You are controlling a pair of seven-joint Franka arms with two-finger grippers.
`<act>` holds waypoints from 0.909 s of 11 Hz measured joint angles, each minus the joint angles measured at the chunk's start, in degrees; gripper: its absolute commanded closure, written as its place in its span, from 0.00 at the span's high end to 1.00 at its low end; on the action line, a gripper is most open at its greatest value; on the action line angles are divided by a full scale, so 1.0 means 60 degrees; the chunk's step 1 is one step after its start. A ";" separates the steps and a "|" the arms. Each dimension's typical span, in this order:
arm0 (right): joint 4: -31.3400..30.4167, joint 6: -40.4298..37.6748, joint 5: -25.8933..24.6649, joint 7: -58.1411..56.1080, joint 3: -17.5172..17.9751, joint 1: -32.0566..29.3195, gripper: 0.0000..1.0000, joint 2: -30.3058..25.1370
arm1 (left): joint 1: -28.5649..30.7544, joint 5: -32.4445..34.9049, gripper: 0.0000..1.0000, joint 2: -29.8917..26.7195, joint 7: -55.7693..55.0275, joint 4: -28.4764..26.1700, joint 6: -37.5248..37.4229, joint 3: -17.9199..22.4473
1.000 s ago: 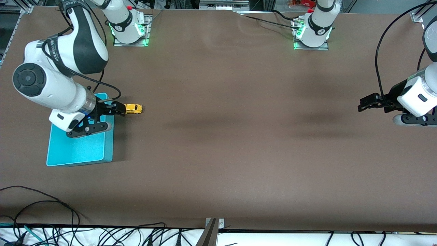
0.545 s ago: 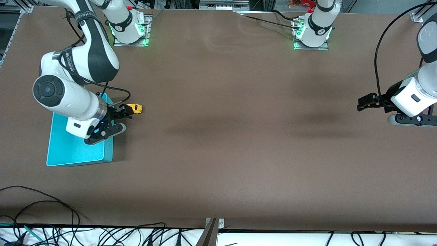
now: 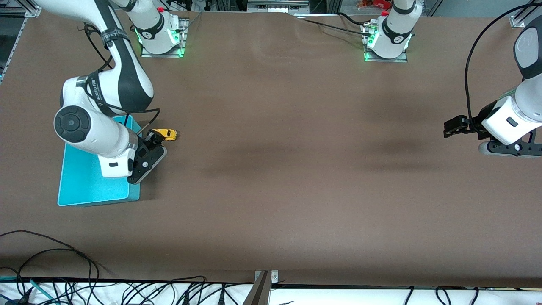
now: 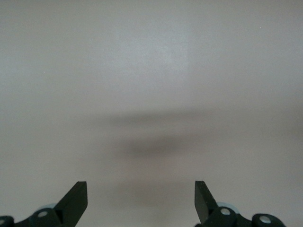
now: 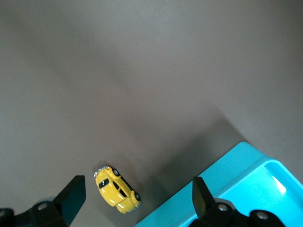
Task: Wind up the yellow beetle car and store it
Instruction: 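Move the right gripper over the yellow car beside the box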
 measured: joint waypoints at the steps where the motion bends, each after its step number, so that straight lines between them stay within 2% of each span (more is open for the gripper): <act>1: -0.0211 0.0114 0.0000 -0.0678 -0.0007 -0.0069 1.00 0.0016 | 0.0001 0.0000 1.00 0.0000 0.0005 -0.0002 0.0000 0.0000; 3: -0.0806 0.0403 0.0003 -0.1824 -0.0009 -0.0148 1.00 -0.0062 | 0.0002 0.0000 1.00 0.0000 0.0007 -0.0006 0.0000 0.0000; 7: -0.3730 0.2190 0.0004 -0.3273 0.0010 -0.0144 1.00 -0.1369 | 0.0003 -0.0083 1.00 -0.0010 0.0009 -0.0011 0.0000 0.0000; 10: -0.5170 0.3009 0.0004 -0.4034 0.0271 -0.0144 1.00 -0.1972 | 0.0021 -0.0100 1.00 -0.0025 0.0036 -0.0010 0.0006 0.0001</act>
